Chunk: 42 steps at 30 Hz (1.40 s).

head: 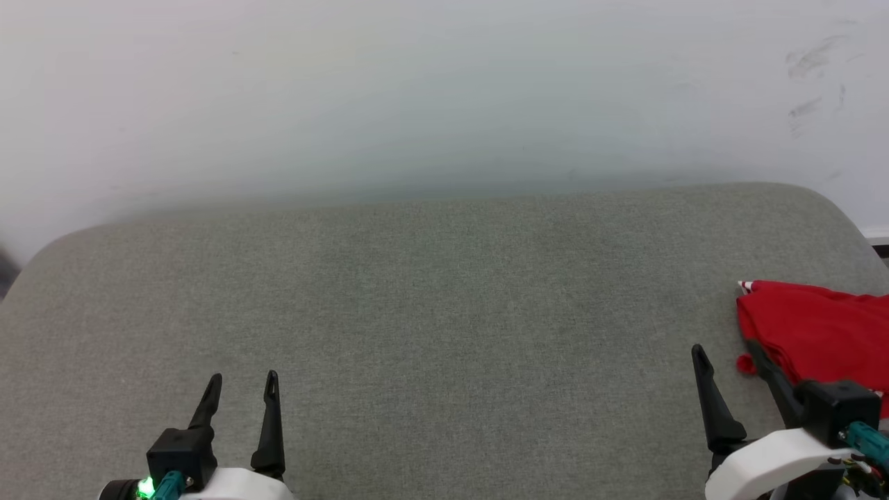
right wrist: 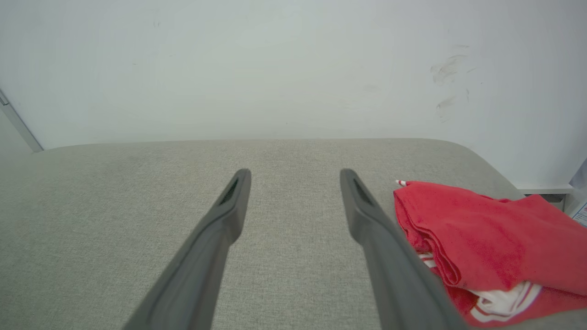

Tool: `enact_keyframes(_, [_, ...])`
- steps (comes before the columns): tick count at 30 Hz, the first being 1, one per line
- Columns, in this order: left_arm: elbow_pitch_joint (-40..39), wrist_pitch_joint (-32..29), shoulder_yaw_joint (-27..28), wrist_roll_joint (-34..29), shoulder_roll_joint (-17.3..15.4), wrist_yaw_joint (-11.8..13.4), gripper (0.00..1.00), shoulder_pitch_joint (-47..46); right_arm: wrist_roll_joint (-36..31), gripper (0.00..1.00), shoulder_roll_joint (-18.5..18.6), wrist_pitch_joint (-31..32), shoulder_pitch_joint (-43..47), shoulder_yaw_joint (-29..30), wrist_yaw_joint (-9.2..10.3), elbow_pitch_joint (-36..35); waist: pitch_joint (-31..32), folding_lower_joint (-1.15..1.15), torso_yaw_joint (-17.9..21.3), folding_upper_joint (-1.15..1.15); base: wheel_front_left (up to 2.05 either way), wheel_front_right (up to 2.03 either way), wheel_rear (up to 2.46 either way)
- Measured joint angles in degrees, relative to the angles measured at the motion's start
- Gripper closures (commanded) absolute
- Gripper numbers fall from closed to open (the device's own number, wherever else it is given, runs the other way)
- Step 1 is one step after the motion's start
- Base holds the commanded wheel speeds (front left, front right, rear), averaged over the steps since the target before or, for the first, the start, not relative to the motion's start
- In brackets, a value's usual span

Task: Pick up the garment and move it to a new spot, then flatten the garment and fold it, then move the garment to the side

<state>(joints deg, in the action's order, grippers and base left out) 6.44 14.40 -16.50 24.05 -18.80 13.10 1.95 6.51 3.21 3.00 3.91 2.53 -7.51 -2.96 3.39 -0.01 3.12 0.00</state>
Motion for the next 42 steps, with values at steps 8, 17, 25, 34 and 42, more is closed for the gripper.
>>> enact_keyframes(8, [-0.08,-0.46,-0.62,0.25,-0.09,0.00,0.00,0.21,0.33,0.00,-0.14,-0.01,0.86,-0.25,0.00,0.00,0.31,0.00,-0.15,0.00,0.00,0.00,0.00])
enact_keyframes(17, [-0.44,-0.70,-0.96,0.65,-0.25,-0.01,0.00,0.21,0.49,0.00,-0.19,-0.21,0.73,-0.98,0.00,0.09,0.00,0.01,0.01,0.00,0.00,0.00,0.00])
enact_keyframes(25, [0.05,-0.70,-1.20,1.60,0.32,-0.31,1.00,0.39,1.09,1.00,-0.20,-0.24,0.97,-1.04,0.00,0.77,-0.10,0.01,0.06,0.00,0.00,0.00,0.00])
enact_keyframes(34, [1.35,-2.64,0.48,8.27,2.10,-2.12,1.00,1.22,9.24,1.00,-0.20,0.15,1.27,-0.74,0.00,3.39,-0.32,0.01,-0.14,0.00,0.00,0.00,0.00])
enact_keyframes(42, [2.32,-4.52,2.69,15.13,3.47,-4.14,1.00,0.33,17.63,1.00,-0.20,0.46,0.63,-0.20,0.00,4.92,-0.54,0.01,-0.35,0.00,0.00,0.00,0.00])
